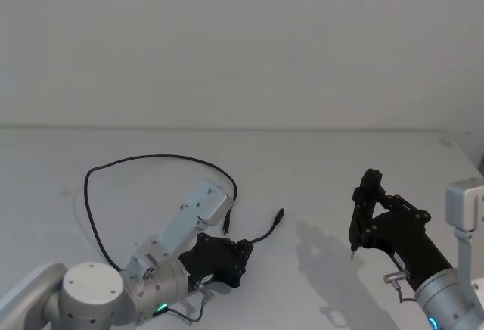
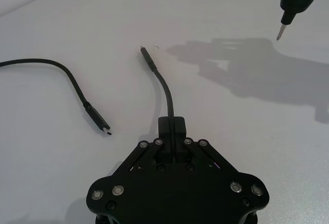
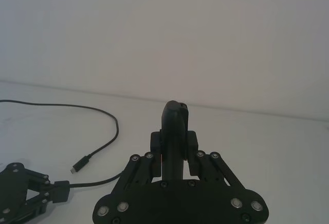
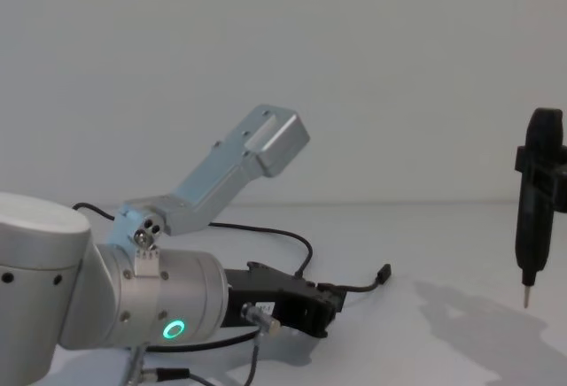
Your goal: Pick up the data cable with the one hand.
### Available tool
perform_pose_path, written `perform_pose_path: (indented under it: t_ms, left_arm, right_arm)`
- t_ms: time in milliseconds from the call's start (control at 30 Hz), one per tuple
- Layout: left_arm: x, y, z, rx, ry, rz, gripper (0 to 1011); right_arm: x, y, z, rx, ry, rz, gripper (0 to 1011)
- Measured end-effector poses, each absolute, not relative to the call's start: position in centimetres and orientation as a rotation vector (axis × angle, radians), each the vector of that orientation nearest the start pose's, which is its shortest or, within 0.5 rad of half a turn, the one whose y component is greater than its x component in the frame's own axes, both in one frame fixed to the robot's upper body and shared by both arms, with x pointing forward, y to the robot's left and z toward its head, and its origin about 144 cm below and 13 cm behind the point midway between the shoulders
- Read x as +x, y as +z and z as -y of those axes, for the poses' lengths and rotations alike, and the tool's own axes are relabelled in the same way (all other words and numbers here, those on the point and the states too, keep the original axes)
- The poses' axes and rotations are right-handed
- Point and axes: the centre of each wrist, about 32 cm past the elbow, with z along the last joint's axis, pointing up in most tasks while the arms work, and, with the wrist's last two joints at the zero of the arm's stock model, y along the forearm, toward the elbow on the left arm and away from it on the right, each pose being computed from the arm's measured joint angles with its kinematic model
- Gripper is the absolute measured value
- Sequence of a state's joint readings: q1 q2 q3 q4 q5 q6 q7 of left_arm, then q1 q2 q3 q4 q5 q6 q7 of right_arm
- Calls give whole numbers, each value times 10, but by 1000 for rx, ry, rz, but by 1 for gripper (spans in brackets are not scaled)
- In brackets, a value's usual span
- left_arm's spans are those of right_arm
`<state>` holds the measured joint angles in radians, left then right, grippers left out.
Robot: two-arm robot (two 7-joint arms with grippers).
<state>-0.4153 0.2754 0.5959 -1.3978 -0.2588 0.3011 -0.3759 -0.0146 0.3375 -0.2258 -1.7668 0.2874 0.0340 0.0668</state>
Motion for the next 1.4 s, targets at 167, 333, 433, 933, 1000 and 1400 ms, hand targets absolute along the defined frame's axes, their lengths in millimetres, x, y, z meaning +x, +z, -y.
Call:
perform_pose_path:
  t_ms: [167, 333, 433, 933, 1000, 1400]
  left_arm:
    - [533, 1190, -151, 323, 714, -32, 40]
    - [534, 1191, -152, 319, 705, -32, 40]
    - [534, 1194, -154, 312, 690, -29, 40]
    - [532, 1216, -179, 277, 535, -26, 40]
    - [530, 1220, -183, 273, 509, -28, 40]
    - [522, 1237, -200, 249, 422, -25, 40]
  right_arm:
    - [443, 1189, 237, 26, -1229, 75, 279]
    - [443, 1189, 237, 26, -1229, 75, 279]
    - [443, 1189, 237, 26, -1230, 75, 279]
    - [443, 1189, 237, 26, -1229, 75, 279]
    - [443, 1189, 237, 26, -1229, 75, 279]
    - [443, 1189, 237, 27, -1230, 75, 279]
